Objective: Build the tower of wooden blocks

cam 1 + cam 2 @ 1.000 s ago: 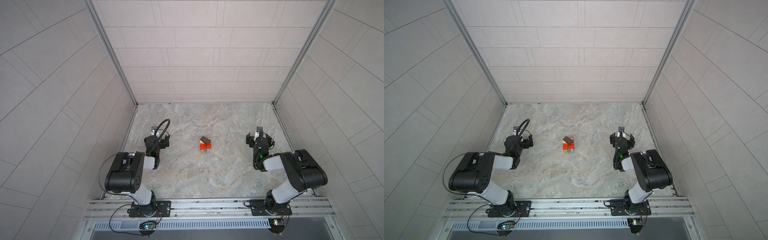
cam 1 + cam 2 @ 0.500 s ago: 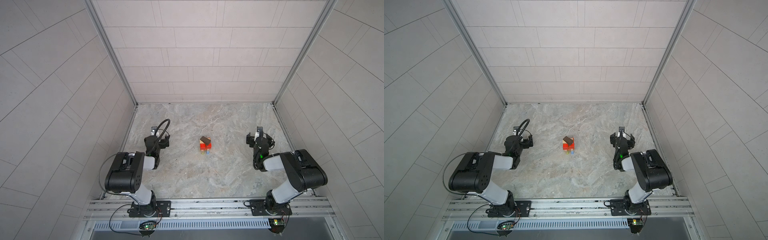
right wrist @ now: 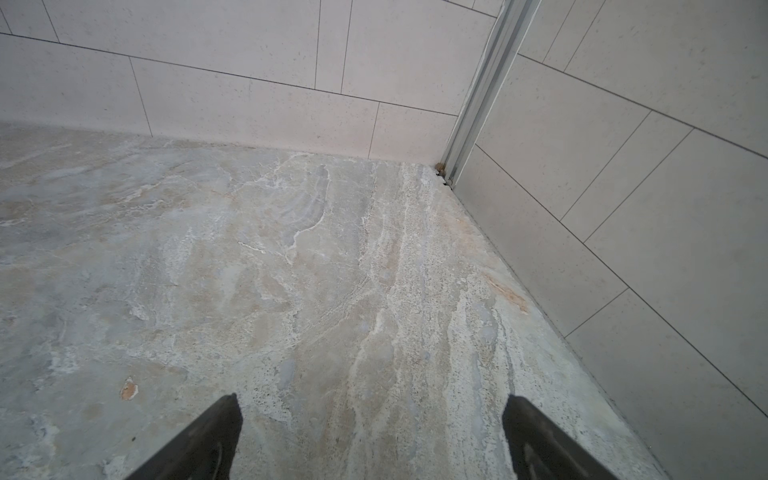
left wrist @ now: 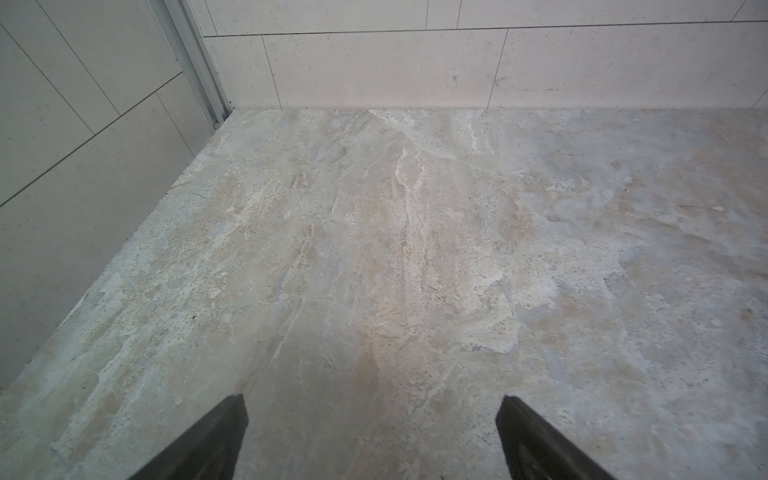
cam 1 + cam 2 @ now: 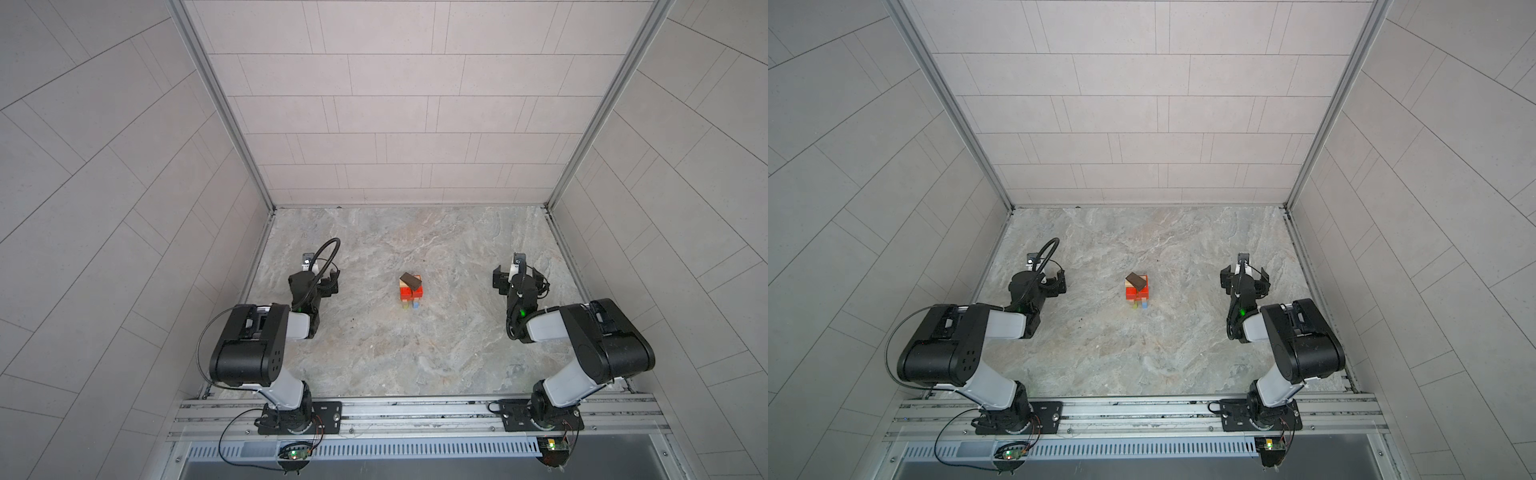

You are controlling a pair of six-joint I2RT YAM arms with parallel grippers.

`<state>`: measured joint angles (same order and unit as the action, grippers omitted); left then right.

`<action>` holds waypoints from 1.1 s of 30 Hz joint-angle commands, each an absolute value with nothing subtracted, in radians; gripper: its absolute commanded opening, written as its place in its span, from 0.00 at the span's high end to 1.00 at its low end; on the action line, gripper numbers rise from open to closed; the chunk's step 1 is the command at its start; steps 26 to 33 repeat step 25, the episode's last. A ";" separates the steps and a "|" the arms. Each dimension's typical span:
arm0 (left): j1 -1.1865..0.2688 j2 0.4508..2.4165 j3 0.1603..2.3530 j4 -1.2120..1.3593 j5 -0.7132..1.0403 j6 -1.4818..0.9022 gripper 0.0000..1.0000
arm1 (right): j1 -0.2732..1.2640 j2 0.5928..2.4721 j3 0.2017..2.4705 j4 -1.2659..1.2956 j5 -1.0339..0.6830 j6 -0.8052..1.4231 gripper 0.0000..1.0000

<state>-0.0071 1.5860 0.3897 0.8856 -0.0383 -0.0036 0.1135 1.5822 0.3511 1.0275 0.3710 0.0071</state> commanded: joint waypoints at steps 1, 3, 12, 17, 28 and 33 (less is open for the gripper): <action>-0.004 1.583 0.397 0.915 -0.040 -0.012 0.00 | 0.119 1.591 0.341 1.039 0.387 -0.003 0.01; -0.004 1.583 0.397 0.916 -0.041 -0.012 0.00 | 0.119 1.591 0.340 1.040 0.385 -0.002 0.01; -0.004 1.583 0.397 0.916 -0.040 -0.012 0.00 | 0.119 1.591 0.340 1.040 0.385 -0.002 0.01; -0.004 1.583 0.397 0.914 -0.041 -0.013 0.00 | 0.119 1.590 0.340 1.040 0.386 -0.001 0.01; -0.004 1.583 0.397 0.916 -0.041 -0.013 0.00 | 0.090 1.589 0.359 0.998 0.325 0.015 0.01; -0.004 1.583 0.397 0.916 -0.041 -0.013 0.00 | 0.090 1.589 0.359 0.998 0.325 0.015 0.01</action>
